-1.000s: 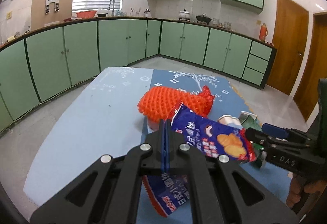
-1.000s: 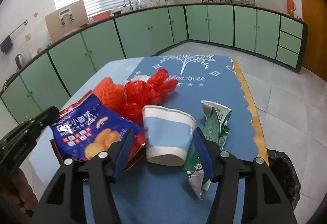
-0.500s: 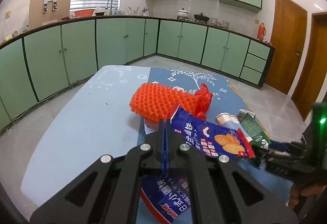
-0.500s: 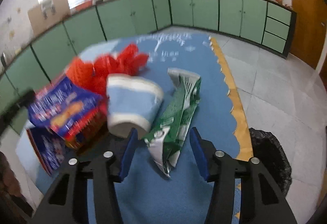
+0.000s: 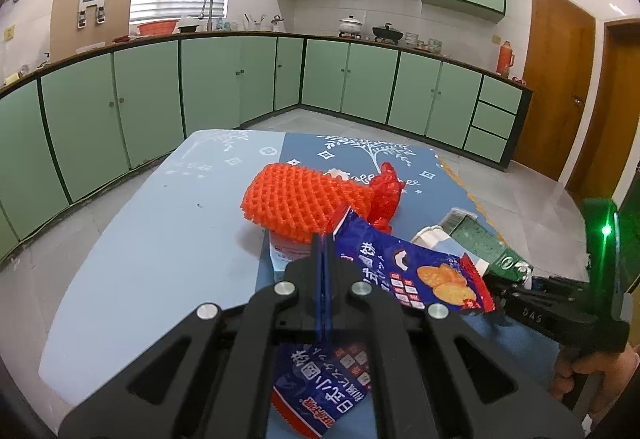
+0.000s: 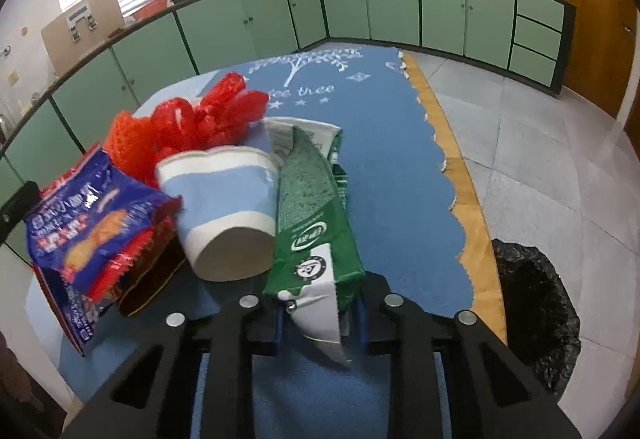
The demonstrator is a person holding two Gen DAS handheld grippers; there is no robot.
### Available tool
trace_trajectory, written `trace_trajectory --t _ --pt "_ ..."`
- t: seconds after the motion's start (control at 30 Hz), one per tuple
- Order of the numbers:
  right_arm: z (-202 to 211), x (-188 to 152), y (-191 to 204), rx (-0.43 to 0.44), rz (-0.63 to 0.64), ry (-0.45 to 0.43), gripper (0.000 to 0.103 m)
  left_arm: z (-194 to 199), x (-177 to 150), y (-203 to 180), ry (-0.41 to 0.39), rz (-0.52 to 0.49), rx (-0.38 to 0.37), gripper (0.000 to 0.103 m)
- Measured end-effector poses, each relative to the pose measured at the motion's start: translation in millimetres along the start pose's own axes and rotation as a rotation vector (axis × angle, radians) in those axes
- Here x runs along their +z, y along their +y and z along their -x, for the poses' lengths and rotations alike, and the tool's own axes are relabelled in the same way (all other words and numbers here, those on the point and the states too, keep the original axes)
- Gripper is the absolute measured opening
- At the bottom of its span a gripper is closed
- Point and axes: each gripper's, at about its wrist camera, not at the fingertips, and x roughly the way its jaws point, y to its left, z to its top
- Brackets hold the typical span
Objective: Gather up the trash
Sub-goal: 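Grasp the green milk carton with the right tool while the left tool holds the snack bag, then carry the snack bag and carton over the bin and open both tools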
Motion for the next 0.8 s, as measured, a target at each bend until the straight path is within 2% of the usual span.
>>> trace_trajectory --t 0.1,0.37,0.6,0.8 --pt "13.3 3.9 1.1 -0.022 0.015 -0.031 0.025 2.4 2.7 -3.6 -0.008 -0.002 -0.010 0.000" --pt "57.5 18.0 -17.9 -0.016 -0.032 -0.128 0.025 13.8 19.6 -21.9 -0.058 -0.012 -0.071 0.000" --pt "94.8 22.7 -49.5 -0.042 -0.083 -0.206 0.025 32.0 47.1 -67.1 -0.135 -0.057 -0.192 0.000" --pt "117.7 16.3 -88.1 -0.121 -0.144 -0.240 0.025 48.9 66.6 -113.2 -0.201 -0.103 -0.326 0.000"
